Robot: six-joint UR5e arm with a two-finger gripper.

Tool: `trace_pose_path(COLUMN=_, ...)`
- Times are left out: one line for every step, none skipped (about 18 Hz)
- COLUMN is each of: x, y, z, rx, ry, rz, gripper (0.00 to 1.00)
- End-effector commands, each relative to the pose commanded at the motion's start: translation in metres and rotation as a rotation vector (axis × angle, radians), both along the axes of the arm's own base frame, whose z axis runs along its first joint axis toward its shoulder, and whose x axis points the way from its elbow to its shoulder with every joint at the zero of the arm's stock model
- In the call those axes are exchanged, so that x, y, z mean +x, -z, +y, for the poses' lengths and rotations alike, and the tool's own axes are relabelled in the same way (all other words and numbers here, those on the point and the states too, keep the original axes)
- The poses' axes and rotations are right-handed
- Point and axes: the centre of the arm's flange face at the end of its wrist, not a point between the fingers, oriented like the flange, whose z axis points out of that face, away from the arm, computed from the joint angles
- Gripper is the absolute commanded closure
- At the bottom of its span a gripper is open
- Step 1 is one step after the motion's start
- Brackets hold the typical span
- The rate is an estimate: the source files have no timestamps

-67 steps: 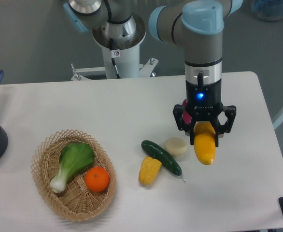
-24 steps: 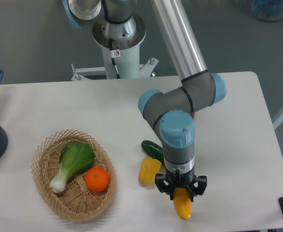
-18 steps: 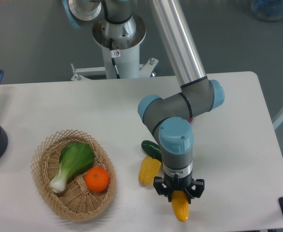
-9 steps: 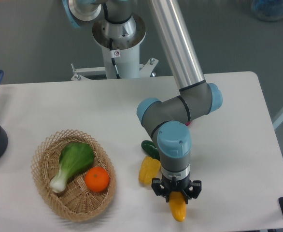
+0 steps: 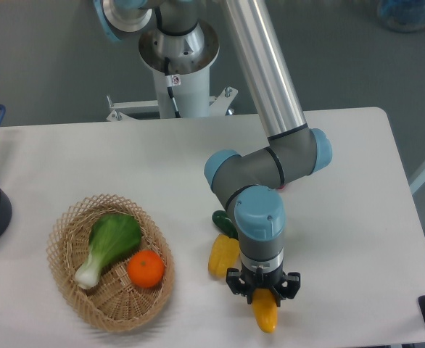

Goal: Place the mango on the table
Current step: 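Set the mango down on the table and hold it steady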

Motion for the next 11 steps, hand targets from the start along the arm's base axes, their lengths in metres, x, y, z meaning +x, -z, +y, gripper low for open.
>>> trace_pose_path(x=-0.0001, y=0.0009, z=0.0001, rx=0.000, ry=0.000, rz=0.000, gripper=0.54)
trace_pose_path(x=-0.0003, y=0.0032, z=0.0002, rx=-0.002, ry=0.000, rz=-0.002, gripper=0.53)
trace_pose_path(x=-0.0003, y=0.0032, z=0.0002, rx=-0.002, ry=0.000, rz=-0.002, gripper=0.51)
trace_pose_path(x=0.0006, y=0.0032, z=0.0009, rx=-0.002, ry=0.002, rz=-0.002, gripper=0.51)
trace_pose_path(x=-0.0003, y=0.0043, z=0.0003, rx=-0.003, ry=0.001, rz=-0.003, gripper=0.51)
trace_pose_path(x=-0.0005, y=0.0054, z=0.0002, rx=-0.005, ry=0.001, rz=-0.003, gripper=0.51)
trace_pose_path(x=0.0004, y=0.0054, z=0.0009, rx=-0.006, ry=0.004, rz=-0.003, gripper=0.51)
trace_pose_path(x=0.0005, y=0.0043, z=0.0009, rx=-0.006, ry=0.010, rz=-0.001, gripper=0.51)
trace_pose_path(x=0.0009, y=0.0052, z=0.0005, rx=-0.010, ry=0.019, rz=-0.002, gripper=0.51)
trace_pose_path(x=0.0006, y=0.0061, z=0.0005, rx=-0.012, ry=0.021, rz=0.000, gripper=0.47)
trace_pose_path(x=0.0008, y=0.0064, z=-0.0006, rx=-0.019, ry=0.021, rz=0.004, gripper=0.45)
